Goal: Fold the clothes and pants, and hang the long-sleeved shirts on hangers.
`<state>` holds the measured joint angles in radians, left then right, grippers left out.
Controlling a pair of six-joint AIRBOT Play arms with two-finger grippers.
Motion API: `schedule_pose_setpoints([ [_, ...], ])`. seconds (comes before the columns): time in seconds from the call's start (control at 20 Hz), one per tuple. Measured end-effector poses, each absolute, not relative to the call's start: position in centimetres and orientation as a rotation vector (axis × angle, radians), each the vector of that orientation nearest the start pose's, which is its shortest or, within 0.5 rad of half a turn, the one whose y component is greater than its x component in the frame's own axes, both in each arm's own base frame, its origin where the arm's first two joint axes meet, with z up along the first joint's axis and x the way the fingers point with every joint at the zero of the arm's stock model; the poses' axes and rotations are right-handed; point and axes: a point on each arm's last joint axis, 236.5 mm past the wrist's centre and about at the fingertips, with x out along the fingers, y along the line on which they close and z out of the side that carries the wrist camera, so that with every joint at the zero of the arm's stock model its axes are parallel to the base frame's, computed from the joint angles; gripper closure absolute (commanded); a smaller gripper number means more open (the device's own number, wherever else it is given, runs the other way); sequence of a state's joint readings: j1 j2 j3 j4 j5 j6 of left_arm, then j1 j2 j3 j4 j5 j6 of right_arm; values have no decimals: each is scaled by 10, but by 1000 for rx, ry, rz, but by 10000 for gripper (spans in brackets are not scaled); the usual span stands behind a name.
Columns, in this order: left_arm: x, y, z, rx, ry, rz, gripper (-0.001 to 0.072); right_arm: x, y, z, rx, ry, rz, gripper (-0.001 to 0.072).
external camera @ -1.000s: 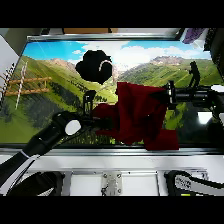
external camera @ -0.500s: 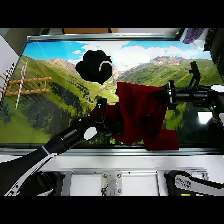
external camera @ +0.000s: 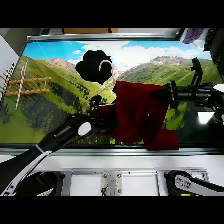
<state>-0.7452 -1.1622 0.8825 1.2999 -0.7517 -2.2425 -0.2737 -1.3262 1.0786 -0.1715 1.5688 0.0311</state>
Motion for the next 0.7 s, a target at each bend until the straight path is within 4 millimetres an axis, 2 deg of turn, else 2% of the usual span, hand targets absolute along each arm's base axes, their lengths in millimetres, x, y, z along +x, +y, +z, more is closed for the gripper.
schedule_pose_setpoints([
  [0.15,278,-258,14,-437,1227,-283,689,359,144,177,177,310,1291,698],
  [0.25,285,-239,27,-441,1195,-260,688,355,149,197,211,269,1296,698],
  [0.45,297,-216,40,-453,1147,-227,688,343,164,230,265,204,1331,698],
  [0.7,317,-182,43,-484,1107,-148,688,330,175,248,290,195,1357,698],
])
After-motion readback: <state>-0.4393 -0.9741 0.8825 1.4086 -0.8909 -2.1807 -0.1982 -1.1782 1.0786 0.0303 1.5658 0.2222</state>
